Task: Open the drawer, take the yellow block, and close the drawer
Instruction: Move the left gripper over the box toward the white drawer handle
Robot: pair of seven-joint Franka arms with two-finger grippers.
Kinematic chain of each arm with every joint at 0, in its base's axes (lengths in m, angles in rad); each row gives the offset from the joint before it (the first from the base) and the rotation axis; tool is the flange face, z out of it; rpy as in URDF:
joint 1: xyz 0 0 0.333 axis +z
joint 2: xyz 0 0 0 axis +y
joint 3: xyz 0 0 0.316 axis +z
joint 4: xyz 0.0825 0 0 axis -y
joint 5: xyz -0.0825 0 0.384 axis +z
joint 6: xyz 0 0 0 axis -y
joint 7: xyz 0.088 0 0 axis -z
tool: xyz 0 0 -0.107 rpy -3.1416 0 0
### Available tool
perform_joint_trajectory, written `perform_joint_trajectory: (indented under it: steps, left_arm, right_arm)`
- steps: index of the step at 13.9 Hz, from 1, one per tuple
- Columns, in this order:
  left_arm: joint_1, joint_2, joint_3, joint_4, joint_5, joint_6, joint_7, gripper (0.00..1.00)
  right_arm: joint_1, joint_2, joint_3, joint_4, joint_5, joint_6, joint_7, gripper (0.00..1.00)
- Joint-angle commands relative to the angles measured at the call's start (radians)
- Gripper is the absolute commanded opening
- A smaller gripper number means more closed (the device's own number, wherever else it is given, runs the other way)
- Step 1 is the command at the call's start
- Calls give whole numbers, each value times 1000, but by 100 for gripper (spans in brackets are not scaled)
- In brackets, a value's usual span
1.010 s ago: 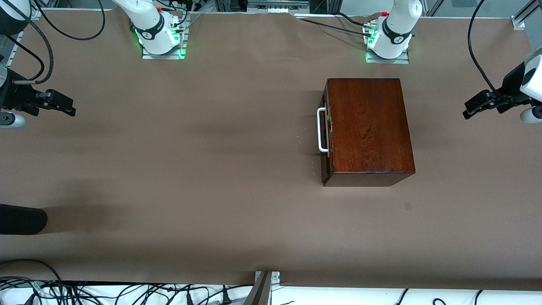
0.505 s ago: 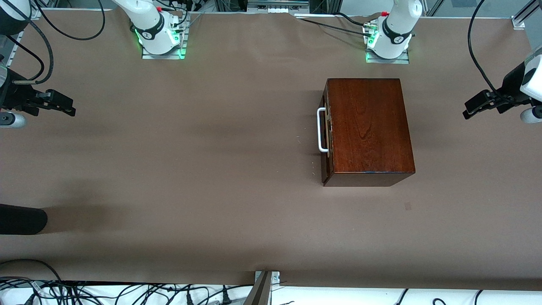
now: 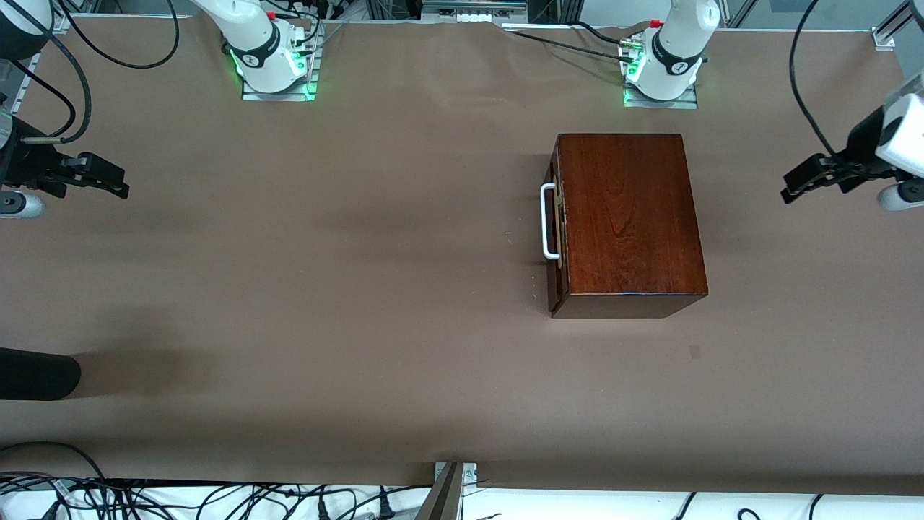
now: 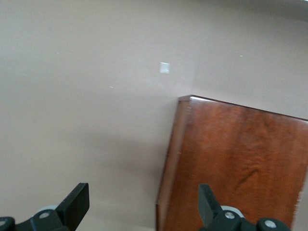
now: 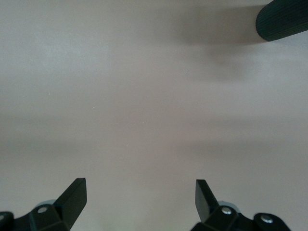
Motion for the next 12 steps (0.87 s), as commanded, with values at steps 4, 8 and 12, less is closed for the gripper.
perform_joint_trajectory:
  steps: [4, 8, 12]
  left_arm:
    - [-11, 55, -251, 22, -16, -18, -340, 100]
    - [-12, 148, -377, 72, -9, -8, -366, 100]
    - [-52, 262, -440, 136, -5, -1, -372, 100]
  right_arm:
    - [7, -4, -3, 9, 5, -2, 12, 100]
    - [6, -4, -5, 7, 3, -2, 12, 100]
    - [7, -4, -5, 9, 5, -2, 12, 100]
